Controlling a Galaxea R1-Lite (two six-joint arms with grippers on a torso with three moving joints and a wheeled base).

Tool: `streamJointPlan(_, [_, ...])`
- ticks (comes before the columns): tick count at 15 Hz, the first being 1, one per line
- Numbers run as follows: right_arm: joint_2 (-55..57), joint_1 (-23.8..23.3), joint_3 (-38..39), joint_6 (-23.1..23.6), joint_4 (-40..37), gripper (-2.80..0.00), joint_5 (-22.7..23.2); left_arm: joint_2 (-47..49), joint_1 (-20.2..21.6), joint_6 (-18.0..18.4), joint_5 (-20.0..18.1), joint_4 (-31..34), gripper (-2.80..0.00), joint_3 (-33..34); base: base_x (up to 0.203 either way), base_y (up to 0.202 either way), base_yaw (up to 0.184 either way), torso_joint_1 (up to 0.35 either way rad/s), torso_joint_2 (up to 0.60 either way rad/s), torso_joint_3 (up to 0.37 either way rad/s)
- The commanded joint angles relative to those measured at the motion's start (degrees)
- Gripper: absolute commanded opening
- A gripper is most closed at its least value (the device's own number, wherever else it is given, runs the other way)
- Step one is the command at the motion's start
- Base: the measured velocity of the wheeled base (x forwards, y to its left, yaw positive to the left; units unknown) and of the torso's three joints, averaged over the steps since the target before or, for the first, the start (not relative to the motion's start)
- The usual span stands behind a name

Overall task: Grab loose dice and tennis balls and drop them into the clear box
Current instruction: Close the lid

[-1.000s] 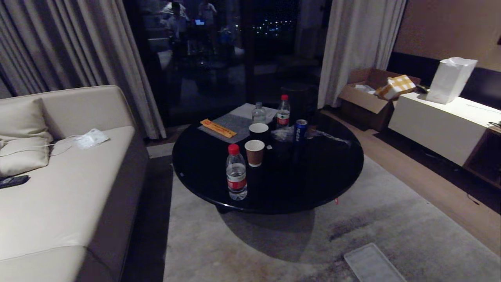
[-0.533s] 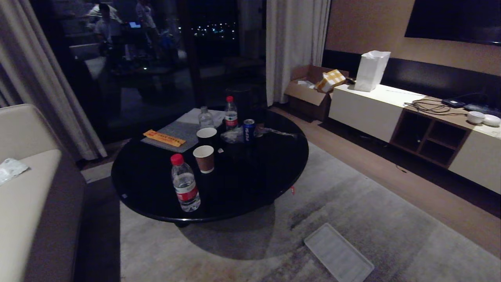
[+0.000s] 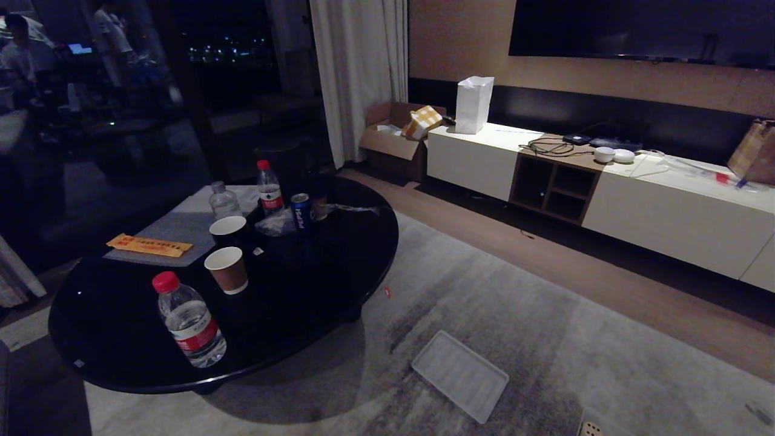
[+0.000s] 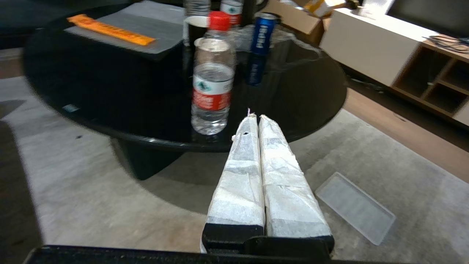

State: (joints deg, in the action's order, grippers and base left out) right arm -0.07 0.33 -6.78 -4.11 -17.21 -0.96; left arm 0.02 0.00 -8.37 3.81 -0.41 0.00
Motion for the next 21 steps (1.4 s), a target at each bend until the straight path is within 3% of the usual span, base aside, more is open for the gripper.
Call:
streamJointPlan(1, [0.1,0.0,0.0,0.0,-0.1,-2.8,0.0,0.1,0.0,-0.1,0.1,0.0,-2.8,0.1,0.0,0.0,0.0,0.0,0.0,0.0])
streamJointPlan(6, [0.1,0.0,0.0,0.0,-0.1,-2.8,0.0,0.1,0.0,-0.1,0.1,0.0,-2.8,0.0,0.0,0.0,0.0,-0.003,0.0,-0.026])
streamJointPlan(21, [0.1,0.0,0.0,0.1,-0.1,-2.8,0.0,0.1,0.0,-0.1,0.1,0.0,-2.8,0.1,0.0,0.0,0.0,0.003,0.0,-0.197])
